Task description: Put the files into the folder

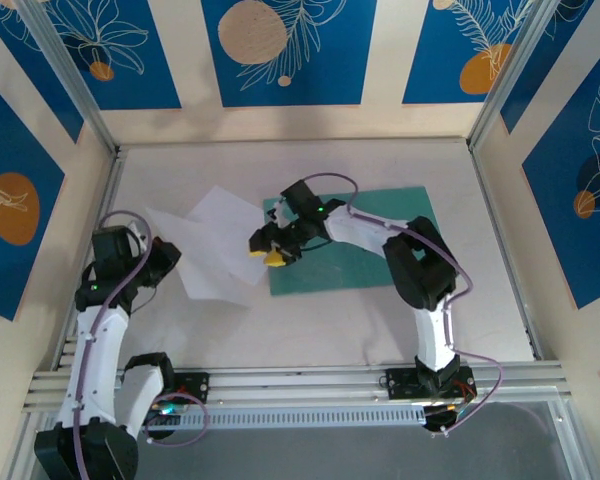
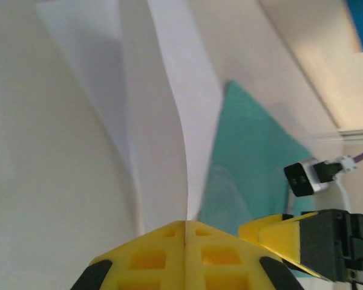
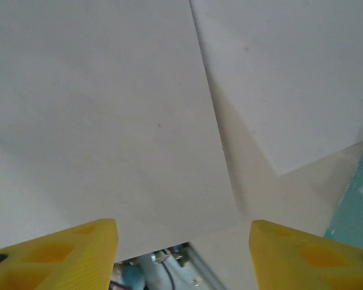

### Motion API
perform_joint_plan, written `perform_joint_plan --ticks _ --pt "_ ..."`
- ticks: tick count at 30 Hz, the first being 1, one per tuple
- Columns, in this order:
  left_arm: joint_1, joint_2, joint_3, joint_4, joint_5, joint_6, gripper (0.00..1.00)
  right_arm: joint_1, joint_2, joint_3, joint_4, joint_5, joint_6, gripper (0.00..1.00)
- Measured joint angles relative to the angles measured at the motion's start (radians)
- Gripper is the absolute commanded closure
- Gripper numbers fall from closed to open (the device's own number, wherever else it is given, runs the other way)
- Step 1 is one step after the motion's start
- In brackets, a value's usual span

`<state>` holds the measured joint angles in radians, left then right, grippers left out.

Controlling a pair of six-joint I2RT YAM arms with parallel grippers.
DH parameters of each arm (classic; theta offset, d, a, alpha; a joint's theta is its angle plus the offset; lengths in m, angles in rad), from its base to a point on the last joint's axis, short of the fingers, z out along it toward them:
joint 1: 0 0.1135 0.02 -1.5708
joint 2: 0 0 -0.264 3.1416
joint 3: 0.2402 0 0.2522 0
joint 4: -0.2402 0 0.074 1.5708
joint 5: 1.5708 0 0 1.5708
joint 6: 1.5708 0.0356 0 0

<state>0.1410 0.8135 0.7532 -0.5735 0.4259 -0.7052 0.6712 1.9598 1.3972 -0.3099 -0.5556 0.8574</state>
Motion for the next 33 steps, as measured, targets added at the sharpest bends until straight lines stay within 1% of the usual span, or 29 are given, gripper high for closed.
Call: perform_joint_plan --ticks 8,11,15,19,24,30,33 --pt "-0.016 0.085 0.25 -0.019 0.18 0.001 0.99 -0.109 -0.208 -0.211 0.236 -0.151 0.094 0.35" --pt "-0.044 0.108 0.338 -0.019 0.237 -0.002 0.99 -0.127 -0.263 -0.28 0.335 -0.201 0.138 0.33" --pt "-0.088 0.123 0.43 0.006 0.307 -0.023 0.99 -0.153 -0.334 -0.391 0.525 -0.264 0.222 0.3" --pt "-0.14 0.137 0.484 0.049 0.36 -0.062 0.99 -0.173 -0.39 -0.467 0.656 -0.293 0.274 0.29" --pt "-0.214 0.16 0.504 0.151 0.426 -0.127 0.99 -0.181 -0.469 -0.543 0.796 -0.309 0.313 0.26" --pt "-0.265 0.184 0.525 0.222 0.476 -0.17 0.99 -0.182 -0.577 -0.644 0.935 -0.309 0.334 0.21" --pt "-0.279 0.185 0.532 0.264 0.507 -0.194 0.99 -0.182 -0.626 -0.675 0.975 -0.309 0.33 0.21"
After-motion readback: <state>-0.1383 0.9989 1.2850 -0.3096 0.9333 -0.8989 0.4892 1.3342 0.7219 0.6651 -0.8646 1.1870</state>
